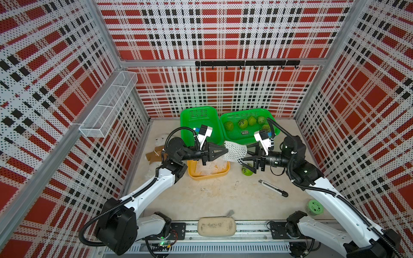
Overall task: Sleeve custard apples in foam nets
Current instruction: Open the foam net, then put on the foam net on the custard apple.
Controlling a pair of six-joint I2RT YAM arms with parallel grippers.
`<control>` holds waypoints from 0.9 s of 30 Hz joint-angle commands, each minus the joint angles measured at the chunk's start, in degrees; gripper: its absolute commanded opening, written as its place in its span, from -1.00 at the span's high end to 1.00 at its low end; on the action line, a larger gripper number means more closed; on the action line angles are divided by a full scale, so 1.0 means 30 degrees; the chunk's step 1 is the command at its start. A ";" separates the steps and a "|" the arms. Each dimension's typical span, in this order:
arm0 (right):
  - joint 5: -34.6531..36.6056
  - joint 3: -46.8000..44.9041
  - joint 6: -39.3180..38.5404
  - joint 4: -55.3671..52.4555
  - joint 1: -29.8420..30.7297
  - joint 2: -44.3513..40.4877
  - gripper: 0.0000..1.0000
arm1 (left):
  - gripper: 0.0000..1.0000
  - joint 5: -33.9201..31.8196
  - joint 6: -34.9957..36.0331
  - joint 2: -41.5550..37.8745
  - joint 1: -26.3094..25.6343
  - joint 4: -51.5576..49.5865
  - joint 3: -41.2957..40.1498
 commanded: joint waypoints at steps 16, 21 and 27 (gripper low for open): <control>1.2257 0.0870 -0.1402 -1.0891 -0.3380 0.0336 -1.00 | 1.00 -1.2203 1.2438 0.2967 -0.5446 -2.2593 0.8420; 1.3511 0.0182 -0.1148 -1.0387 -0.3719 0.0490 -1.00 | 1.00 -1.5023 1.3228 0.5538 -0.7616 -2.5362 1.1221; 1.2545 -0.1877 -0.1096 -0.8128 -0.3743 -0.0268 -1.00 | 1.00 -1.7554 1.3258 0.7808 -0.8838 -2.6945 1.3087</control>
